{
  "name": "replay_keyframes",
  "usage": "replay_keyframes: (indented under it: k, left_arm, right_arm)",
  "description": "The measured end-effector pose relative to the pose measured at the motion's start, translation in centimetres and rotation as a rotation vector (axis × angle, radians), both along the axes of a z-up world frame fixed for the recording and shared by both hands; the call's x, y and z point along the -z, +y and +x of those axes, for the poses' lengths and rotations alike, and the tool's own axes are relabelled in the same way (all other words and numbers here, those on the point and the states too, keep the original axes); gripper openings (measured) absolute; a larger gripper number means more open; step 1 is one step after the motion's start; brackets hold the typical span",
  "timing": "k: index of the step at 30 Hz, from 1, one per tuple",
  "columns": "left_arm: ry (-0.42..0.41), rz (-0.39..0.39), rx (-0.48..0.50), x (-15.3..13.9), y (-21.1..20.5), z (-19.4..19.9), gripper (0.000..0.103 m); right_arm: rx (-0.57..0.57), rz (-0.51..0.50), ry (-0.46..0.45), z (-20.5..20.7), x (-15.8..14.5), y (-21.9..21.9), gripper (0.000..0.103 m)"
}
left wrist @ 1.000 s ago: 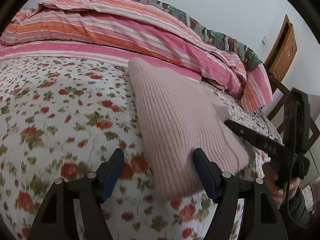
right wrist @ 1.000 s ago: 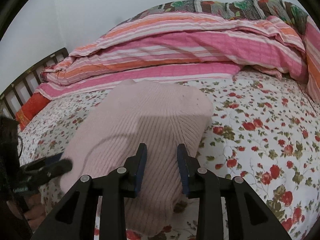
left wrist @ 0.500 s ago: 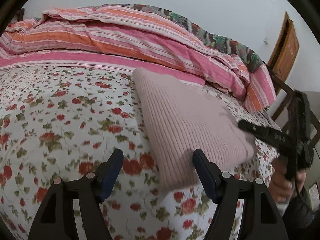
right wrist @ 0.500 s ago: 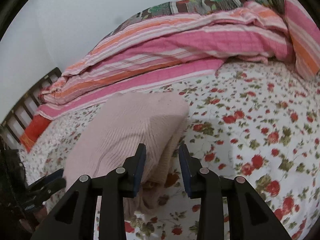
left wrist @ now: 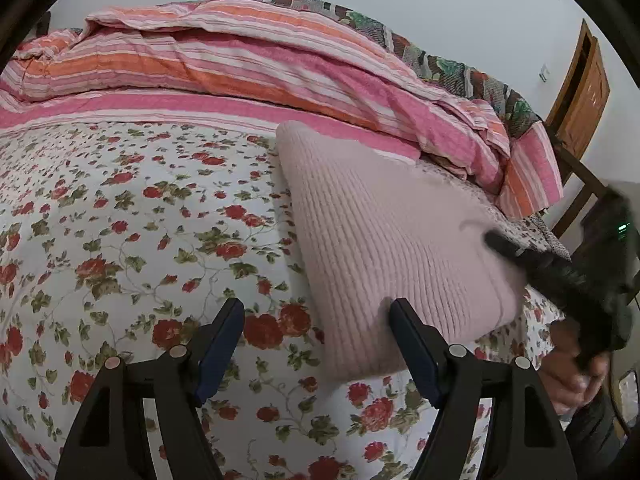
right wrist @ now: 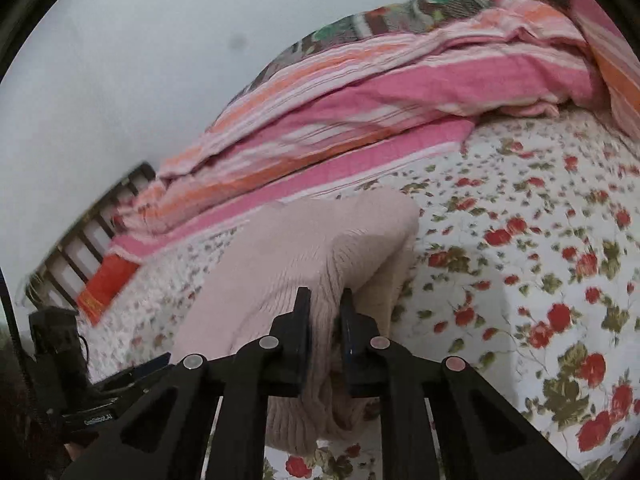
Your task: Fold small clothes
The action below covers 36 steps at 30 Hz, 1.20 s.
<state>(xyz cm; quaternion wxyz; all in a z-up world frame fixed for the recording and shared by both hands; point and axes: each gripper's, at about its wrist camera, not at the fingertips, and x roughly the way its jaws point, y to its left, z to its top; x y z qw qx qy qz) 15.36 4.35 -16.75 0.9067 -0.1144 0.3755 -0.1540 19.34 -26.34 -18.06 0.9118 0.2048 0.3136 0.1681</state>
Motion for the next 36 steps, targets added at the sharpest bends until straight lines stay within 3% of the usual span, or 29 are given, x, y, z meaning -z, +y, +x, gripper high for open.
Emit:
replay_keyframes:
  k: [3,8,11,15,19,22,26,30,36]
  left_arm:
    - [-0.003,0.019,-0.005,-0.4,-0.4,0.4,0.074]
    - [-0.024,0.069,-0.025,-1.3,-0.9,1.5,0.074]
    - [-0.043,0.087,-0.036,-2.0,-1.4,2.5,0.074]
    - [-0.038,0.128,-0.055,-2.6,-2.1,4.4,0.074]
    - [-0.028,0.189,-0.054,-2.5,-2.8,6.2,0.075]
    - [-0.004,0.18,-0.044,-1.6,-2.8,6.7,0.076]
    - [-0.024,0.19,-0.043,-0.6,-3.1,6.2,0.077]
    - [-0.016,0.18,-0.047,-0.5,-3.1,6.2,0.078]
    - [-0.014,0.165,-0.06,-0.4,-3.2,5.9,0.078]
  right_arm:
    - [0.005,-0.05,0.034,0.1,1.1,0.8,0.013]
    - [0.04,-0.19,-0.012,-0.4,-1.3,2.2,0.027]
    - [0.057,-0.279,-0.073,-0.6,-3.1,3.2,0.027]
    - [0.026,-0.304,-0.081,0.4,-3.6,4.3,0.027]
    - [-0.002,-0.333,-0.058,2.1,-3.3,5.0,0.032]
    - [-0.007,-0.383,0.015,3.7,-1.5,5.5,0.033]
    - [0.007,-0.441,-0.023,3.3,-0.2,6.0,0.033]
    - [0.012,-0.379,0.023,3.7,0.0,4.8,0.033]
    - [0.031,-0.386,0.015,2.9,0.1,4.6,0.033]
